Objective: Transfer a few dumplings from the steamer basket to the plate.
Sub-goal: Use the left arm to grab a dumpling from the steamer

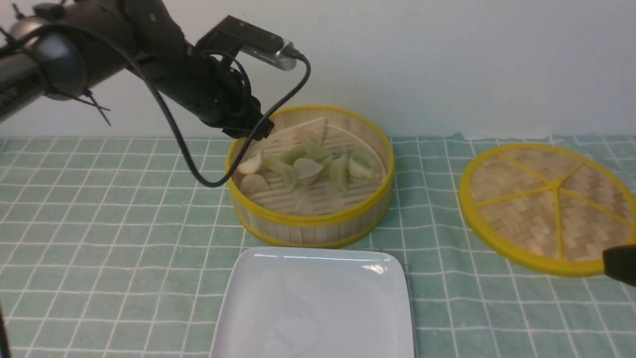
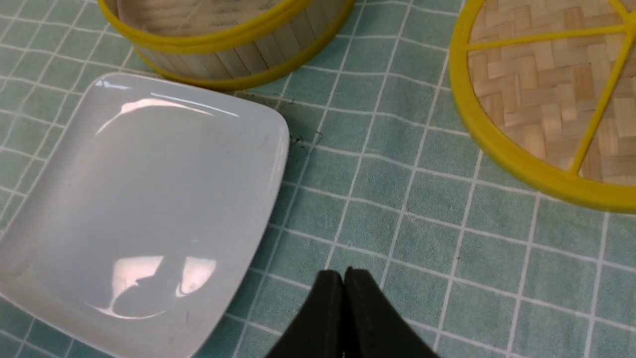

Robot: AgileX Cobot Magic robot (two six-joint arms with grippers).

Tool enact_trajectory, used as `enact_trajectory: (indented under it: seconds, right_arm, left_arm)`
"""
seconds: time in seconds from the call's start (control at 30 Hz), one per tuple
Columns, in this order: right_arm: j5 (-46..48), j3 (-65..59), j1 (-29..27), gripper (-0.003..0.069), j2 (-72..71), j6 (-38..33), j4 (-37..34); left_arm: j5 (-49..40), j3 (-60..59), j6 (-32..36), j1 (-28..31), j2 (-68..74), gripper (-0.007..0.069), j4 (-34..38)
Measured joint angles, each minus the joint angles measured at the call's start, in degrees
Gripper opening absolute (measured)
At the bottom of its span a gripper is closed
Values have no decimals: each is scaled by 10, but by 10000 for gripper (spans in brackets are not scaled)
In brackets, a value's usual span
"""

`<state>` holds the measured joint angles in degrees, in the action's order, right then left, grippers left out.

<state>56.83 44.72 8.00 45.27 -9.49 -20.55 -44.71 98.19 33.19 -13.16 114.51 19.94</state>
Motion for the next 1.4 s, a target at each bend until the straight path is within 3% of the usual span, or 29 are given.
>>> enact_trajectory:
  seconds: [0.17, 0.33, 0.6, 0.77, 1.1, 1.4]
  right_arm:
    - [13, 0, 0, -13, 0, 0, 0]
    - [28, 0, 0, -13, 0, 0, 1]
    - [40, 0, 0, -13, 0, 5, 1]
    - [46, 0, 0, -13, 0, 5, 1]
    - [56, 0, 0, -13, 0, 6, 1]
    - [47, 0, 0, -13, 0, 7, -22]
  left_arm:
    - [19, 45, -11, 0, 70, 354, -19]
    - [50, 54, -14, -1, 108, 364, -39]
    - [57, 54, -15, -3, 143, 314, -62]
    - [48, 58, -23, -6, 146, 178, -70]
    - [-96, 114, -99, -38, 65, 179, -78]
    - [-252, 125, -109, -87, -34, 179, -76]
